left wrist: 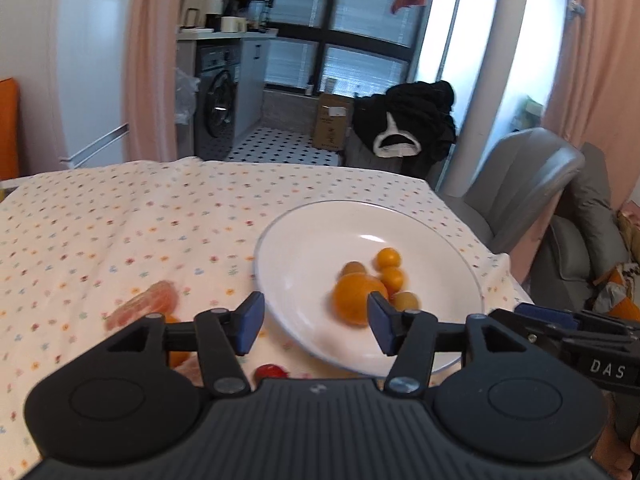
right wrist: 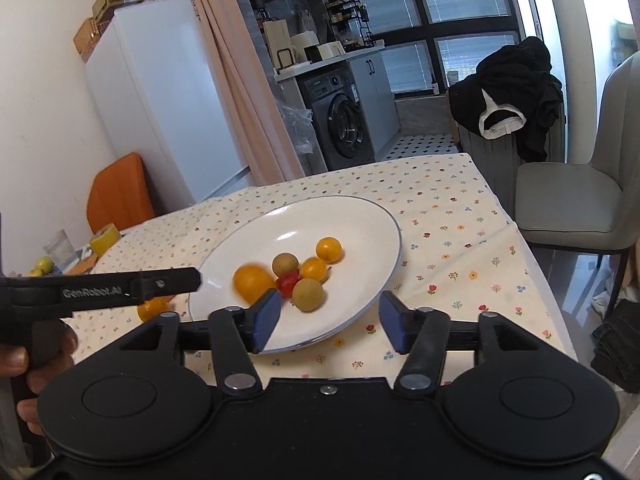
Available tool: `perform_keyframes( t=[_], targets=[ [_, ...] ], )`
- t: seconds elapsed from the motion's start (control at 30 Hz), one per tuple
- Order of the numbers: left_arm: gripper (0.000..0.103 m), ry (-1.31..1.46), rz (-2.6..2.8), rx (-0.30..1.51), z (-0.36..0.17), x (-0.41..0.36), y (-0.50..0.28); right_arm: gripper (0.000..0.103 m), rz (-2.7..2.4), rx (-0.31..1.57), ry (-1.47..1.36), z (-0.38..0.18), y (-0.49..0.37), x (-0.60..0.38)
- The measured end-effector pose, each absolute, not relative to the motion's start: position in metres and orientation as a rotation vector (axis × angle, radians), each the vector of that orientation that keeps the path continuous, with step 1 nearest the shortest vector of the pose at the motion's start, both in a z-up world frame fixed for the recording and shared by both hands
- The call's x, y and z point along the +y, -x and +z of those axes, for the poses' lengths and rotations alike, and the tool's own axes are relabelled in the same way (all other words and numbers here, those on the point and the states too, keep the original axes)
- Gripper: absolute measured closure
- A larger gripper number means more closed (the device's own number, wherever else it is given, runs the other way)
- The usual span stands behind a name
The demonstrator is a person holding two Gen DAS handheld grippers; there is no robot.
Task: Organize fruits
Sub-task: 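Drop the kiwi with the right tool while the left lowers the orange onto the plate, then move both open tools back toward the loose fruits beside the plate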
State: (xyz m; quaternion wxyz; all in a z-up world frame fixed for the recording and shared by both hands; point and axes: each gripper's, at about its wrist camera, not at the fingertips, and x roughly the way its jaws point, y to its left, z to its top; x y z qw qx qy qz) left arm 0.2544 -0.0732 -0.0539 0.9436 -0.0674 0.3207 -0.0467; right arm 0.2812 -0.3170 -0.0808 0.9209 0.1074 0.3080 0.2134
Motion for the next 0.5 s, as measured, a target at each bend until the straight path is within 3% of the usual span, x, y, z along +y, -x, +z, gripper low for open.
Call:
perform_keyframes(
  t=[0.27,0.4,0.5],
  targets=[
    [0.021,0.158,-0.047,0.615,-0.045,-0.042,-0.231,0.033,0.456,0.63,-0.218,-0.078,-0.277,-0.306],
    [0.014,0.155,-0.018,0.618,-0.042,-0.031,-0.223,0.008,0.462,0.615,-0.239,-0.076,-0.275,-0.303],
    [0.012,0.165,-0.003,0.612,-0.041,-0.021,-0.216,0.002,0.475,0.606,-0.249,-0.073,-0.273,-0.301]
  ],
)
